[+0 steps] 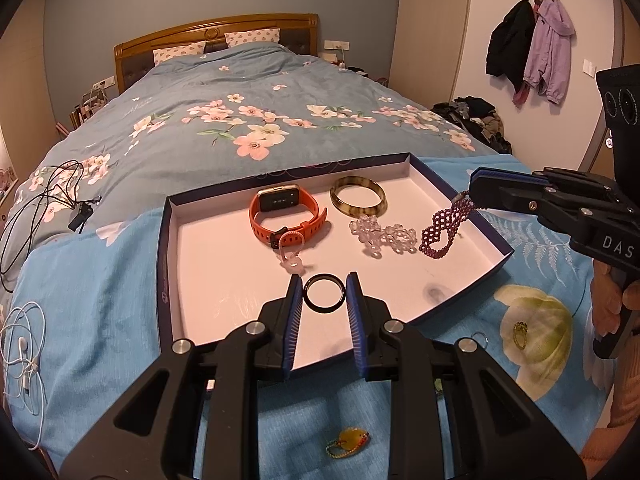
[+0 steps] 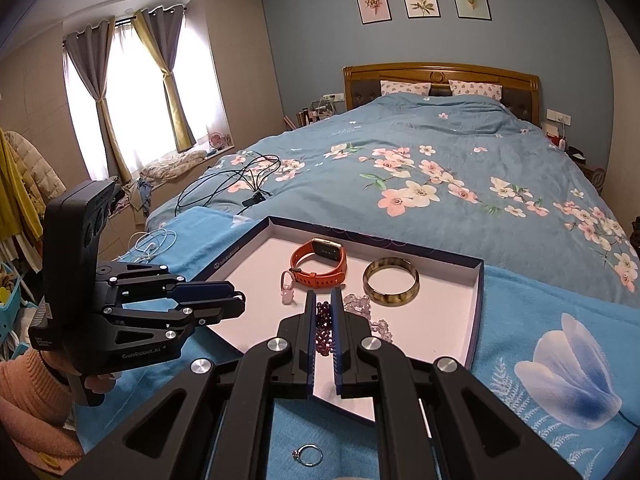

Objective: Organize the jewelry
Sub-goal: 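Carry the black ring with the left tool toward the tray while the right tool carries the purple bracelet, then open the left tool to drop the black ring in the tray while the right tool releases the purple bracelet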

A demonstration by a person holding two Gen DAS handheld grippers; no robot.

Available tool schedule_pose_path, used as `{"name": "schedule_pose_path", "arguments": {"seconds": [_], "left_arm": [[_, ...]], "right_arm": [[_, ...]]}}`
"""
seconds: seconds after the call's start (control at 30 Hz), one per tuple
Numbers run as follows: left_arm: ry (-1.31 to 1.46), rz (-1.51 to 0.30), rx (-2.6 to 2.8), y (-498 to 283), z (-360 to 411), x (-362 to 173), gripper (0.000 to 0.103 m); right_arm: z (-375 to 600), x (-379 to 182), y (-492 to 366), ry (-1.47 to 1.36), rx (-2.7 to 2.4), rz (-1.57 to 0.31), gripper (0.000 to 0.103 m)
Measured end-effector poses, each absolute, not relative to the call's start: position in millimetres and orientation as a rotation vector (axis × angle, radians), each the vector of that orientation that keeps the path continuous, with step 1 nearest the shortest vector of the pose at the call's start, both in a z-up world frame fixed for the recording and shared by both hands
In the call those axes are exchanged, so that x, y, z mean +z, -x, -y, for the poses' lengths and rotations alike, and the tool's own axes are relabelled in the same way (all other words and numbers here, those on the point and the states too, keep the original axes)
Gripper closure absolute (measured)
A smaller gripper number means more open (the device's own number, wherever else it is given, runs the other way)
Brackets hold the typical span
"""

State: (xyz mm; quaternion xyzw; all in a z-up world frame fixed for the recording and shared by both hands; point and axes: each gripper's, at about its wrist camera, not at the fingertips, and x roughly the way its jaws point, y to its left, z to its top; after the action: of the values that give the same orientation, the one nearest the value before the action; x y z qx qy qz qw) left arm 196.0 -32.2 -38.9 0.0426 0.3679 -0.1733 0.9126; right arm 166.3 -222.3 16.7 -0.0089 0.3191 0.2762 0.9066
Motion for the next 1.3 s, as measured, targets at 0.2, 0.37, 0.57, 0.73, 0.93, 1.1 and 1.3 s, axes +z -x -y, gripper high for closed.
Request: {"name": "schedule_pose_path", "arguments": {"seconds": [0.2,0.37,0.57,0.73,0.93,1.1,1.3], "left_arm": [[-0.086,-0.762,-0.355,-201.2,33.7,-40.4,0.081],[-0.086,-0.77,-0.351,-207.0,34.9,-43.2,0.081],[-0.088,-0.783,-0.345,-212.9,37.4,-47.6,0.081],[-0.089,-0.791,-0.338,-215.9,39.1,-50.1,0.081],[-0.092,-0.797,-0.335,-219.6,41.6,-51.6,0.081],[-0.094,-0.799,-0.336,-221.2,42.9,-52.7,0.081],[-0.1,-0.804,-0.331,-223.9,44.6,-55.1,0.081]], "right_arm": [[219.7,13.1,-174.8,0.019,0.573,-0.674,0.098],[216.9,10.1,-181.4,0.019,0.574,-0.684,0.098],[216.0,5.2,-187.8,0.016,0.575,-0.7,0.098],[216.0,2.0,-191.2,0.013,0.577,-0.711,0.098],[216.3,0.0,-193.5,0.012,0.577,-0.716,0.098],[215.3,-3.0,-197.3,0.008,0.58,-0.723,0.098],[214.5,-5.7,-203.0,0.006,0.583,-0.732,0.098]]}}
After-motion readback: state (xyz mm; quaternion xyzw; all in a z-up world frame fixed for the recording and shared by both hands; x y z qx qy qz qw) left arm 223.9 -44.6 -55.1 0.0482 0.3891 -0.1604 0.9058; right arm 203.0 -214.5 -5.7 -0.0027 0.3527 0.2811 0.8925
